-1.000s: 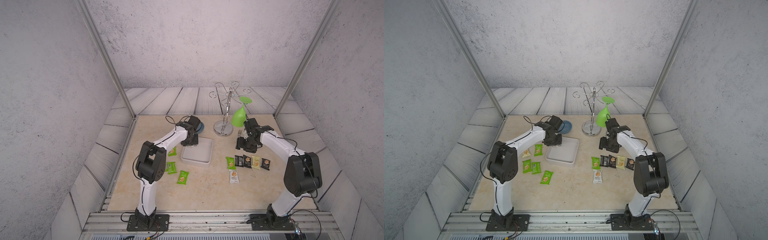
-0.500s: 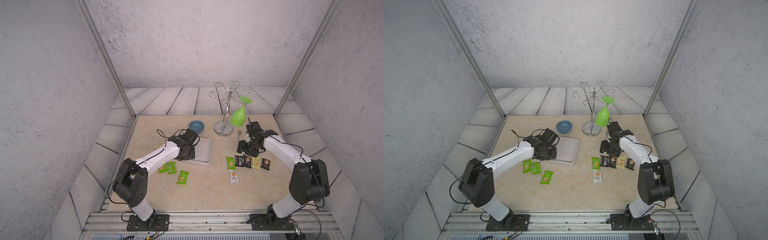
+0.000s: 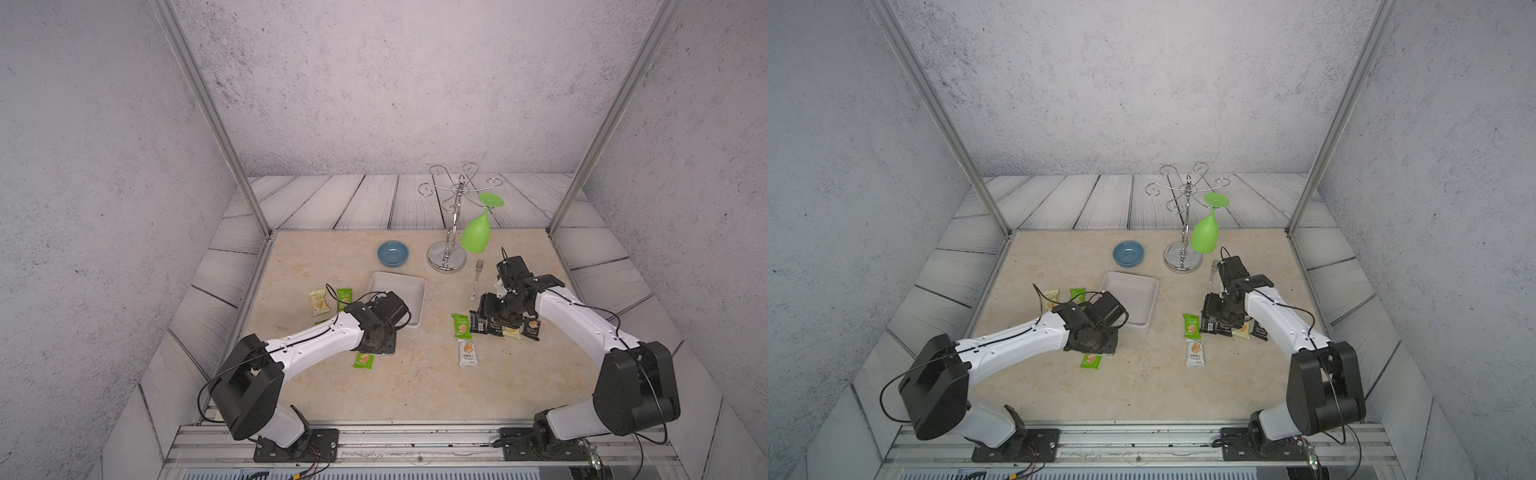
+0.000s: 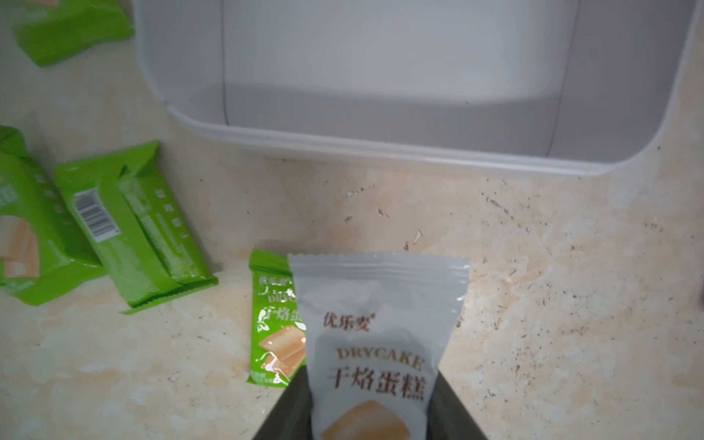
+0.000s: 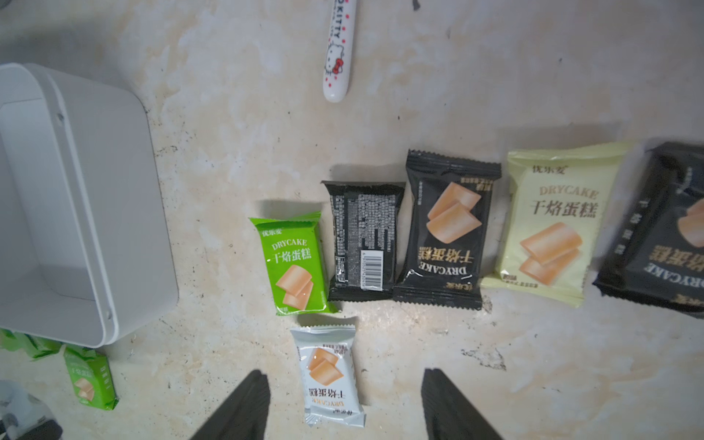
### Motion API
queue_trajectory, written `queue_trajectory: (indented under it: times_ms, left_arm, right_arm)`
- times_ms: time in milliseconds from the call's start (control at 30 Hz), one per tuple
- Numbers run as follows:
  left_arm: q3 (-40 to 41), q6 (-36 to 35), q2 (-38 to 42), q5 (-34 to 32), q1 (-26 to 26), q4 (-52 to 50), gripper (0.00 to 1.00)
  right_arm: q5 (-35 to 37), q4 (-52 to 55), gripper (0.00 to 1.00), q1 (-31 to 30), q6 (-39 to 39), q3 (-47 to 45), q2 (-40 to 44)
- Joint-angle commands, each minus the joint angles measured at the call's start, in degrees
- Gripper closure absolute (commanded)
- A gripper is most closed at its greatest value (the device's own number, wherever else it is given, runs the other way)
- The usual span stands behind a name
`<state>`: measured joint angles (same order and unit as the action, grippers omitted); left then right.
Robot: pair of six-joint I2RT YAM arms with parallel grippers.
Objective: Take the cookies out of the storage box
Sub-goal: Place the cookie at the center of the board.
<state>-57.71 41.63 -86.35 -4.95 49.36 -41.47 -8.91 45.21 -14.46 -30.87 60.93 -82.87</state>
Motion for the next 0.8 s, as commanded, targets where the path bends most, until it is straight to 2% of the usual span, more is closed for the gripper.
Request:
queue_trajectory:
  times_ms: [0,633,767]
  left_arm:
    - [0.49,1.29,-0.69,-1.73,2.13,0.16,0.57]
    - [0.94,0.74,-10.71,0.15,5.75,5.77,0.57]
    - [0.33,0.34,-11.58,0.38,5.92,5.53,0.51]
  right_arm:
    - [-0.06,0.32,0.32,-0.39,-0.81,-0.93,2.02]
    - [2.58,2.74,0.31,-0.41,0.11,-1.95,4.30]
    - [3.37,2.95,0.31,-0.40,0.63,-1.52,3.95]
